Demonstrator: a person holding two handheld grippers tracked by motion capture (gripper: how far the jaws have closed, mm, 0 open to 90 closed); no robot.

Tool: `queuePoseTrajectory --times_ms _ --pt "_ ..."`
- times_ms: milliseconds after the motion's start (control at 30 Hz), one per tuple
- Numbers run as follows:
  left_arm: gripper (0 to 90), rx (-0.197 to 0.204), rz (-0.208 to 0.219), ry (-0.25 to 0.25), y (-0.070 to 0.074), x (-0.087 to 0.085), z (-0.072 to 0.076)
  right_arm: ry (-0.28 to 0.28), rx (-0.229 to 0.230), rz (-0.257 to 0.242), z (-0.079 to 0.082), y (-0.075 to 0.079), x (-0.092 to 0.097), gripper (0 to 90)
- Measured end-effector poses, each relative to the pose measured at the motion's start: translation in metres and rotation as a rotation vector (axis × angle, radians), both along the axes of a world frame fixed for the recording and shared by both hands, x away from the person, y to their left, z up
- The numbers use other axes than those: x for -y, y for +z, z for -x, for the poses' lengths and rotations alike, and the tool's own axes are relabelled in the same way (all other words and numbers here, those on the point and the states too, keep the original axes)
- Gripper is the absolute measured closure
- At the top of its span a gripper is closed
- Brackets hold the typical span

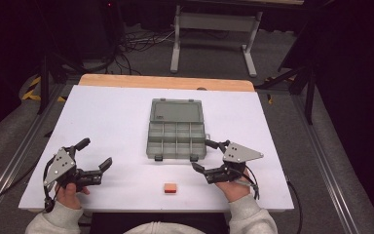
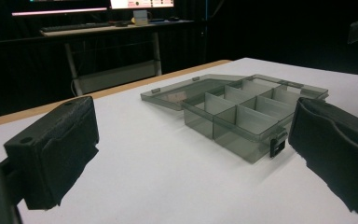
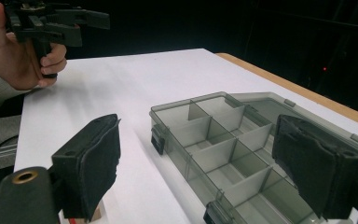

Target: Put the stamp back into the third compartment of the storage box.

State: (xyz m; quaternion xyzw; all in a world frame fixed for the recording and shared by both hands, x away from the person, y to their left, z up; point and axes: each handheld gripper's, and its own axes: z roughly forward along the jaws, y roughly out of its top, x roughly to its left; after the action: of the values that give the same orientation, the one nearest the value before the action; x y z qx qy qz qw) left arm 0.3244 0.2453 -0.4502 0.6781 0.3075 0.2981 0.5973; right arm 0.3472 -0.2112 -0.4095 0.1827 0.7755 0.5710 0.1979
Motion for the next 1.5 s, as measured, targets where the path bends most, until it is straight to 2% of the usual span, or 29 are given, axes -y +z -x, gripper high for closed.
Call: queuePoseTrajectory --times_ms 267,500,700,767,1067,1300,1400,1500 --pt "2.6 -0.001 -0.004 -0.004 0.0 0.0 0.0 0.042 -0.015 0.021 -0.005 0.003 -0.016 19.7" --pt "2.6 0.001 -0.002 -0.002 0.0 -0.001 0.0 0.054 -0.024 0.04 -0.008 0.005 -0.025 22.7" --pt "2.6 -0.003 -0.002 -0.005 0.0 0.0 0.0 0.077 -0.03 0.047 -0.011 0.006 -0.034 22.9" --pt "2.6 -0.004 -0.002 -0.005 0.0 0.0 0.0 0.097 -0.048 0.049 -0.013 0.006 -0.039 23.1" --pt "2.6 -0.003 -0.002 -0.004 0.0 0.0 0.0 0.136 -0.049 0.081 -0.015 0.007 -0.052 22.9" --pt "2.6 -0.004 -0.004 -0.002 0.0 0.0 0.0 0.166 -0.083 0.119 -0.017 0.009 -0.059 23.4" --pt "2.6 -0.003 -0.004 -0.003 0.0 0.0 0.0 0.18 -0.099 0.151 -0.018 0.011 -0.059 23.3" --pt "2.6 -0.004 -0.002 -0.003 0.0 0.0 0.0 0.193 -0.127 0.148 -0.019 0.013 -0.056 23.8"
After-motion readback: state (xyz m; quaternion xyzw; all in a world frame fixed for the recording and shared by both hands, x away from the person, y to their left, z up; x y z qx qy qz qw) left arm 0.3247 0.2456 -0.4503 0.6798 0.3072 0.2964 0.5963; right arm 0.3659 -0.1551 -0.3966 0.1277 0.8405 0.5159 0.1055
